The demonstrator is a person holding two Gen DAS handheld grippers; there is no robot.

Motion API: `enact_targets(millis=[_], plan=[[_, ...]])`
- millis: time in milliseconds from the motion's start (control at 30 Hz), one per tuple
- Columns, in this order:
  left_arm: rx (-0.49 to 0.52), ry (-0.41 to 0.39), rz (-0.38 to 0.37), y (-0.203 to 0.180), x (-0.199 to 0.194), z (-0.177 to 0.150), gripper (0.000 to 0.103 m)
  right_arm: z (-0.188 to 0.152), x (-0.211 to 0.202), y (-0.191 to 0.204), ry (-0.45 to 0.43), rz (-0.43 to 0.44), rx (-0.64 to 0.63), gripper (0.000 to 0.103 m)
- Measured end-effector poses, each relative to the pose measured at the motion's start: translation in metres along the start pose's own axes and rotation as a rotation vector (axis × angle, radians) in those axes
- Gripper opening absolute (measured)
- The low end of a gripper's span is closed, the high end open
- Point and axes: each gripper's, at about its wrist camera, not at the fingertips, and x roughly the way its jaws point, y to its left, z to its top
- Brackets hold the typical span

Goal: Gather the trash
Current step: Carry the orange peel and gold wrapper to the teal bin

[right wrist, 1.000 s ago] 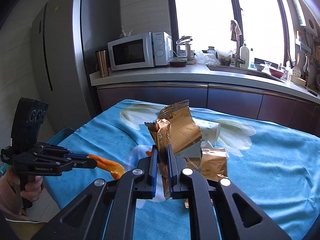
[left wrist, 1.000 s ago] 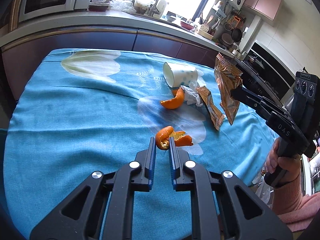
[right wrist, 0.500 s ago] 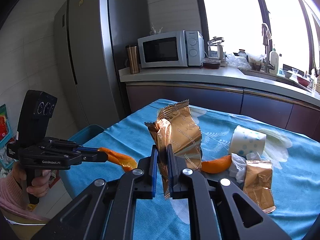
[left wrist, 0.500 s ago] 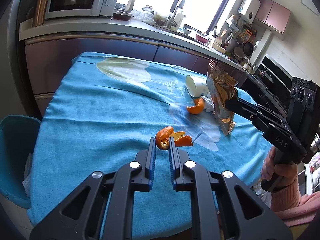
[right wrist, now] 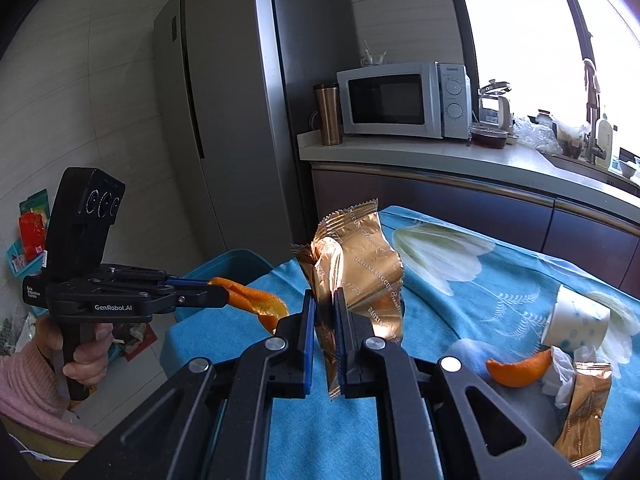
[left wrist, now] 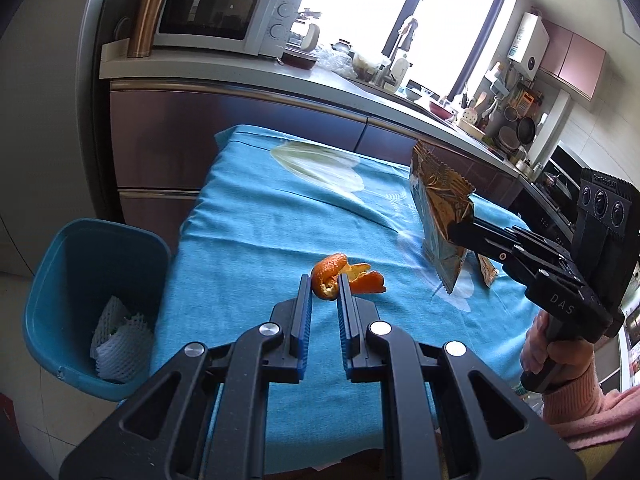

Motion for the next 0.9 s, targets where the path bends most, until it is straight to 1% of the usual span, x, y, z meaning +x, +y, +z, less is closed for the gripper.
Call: enact_targets(millis=[167,500,667,900], plan=[[-0.034,-0.033,0.045,0.023,-0.020,-0.001,0.013,0.010,0.014,0.014,0.007,0.058,-0.025,0.008],[-0.115,-0.097,0.166,0.073,-0.063,-0.004,0.013,0.034,0.051,0.053,0.018,0.205,-0.083,0.008],[-0.150,-0.106,0.223,0.098,-0.077,-0.009,0.013,0.044,0.070,0.074,0.035,0.277,-0.107,0.008],[-0.205,-0.100,0.273,0.128,-0.082,-0.017,0.013,0.057,0.099,0.098,0.056,0.361,-0.122,0.008]])
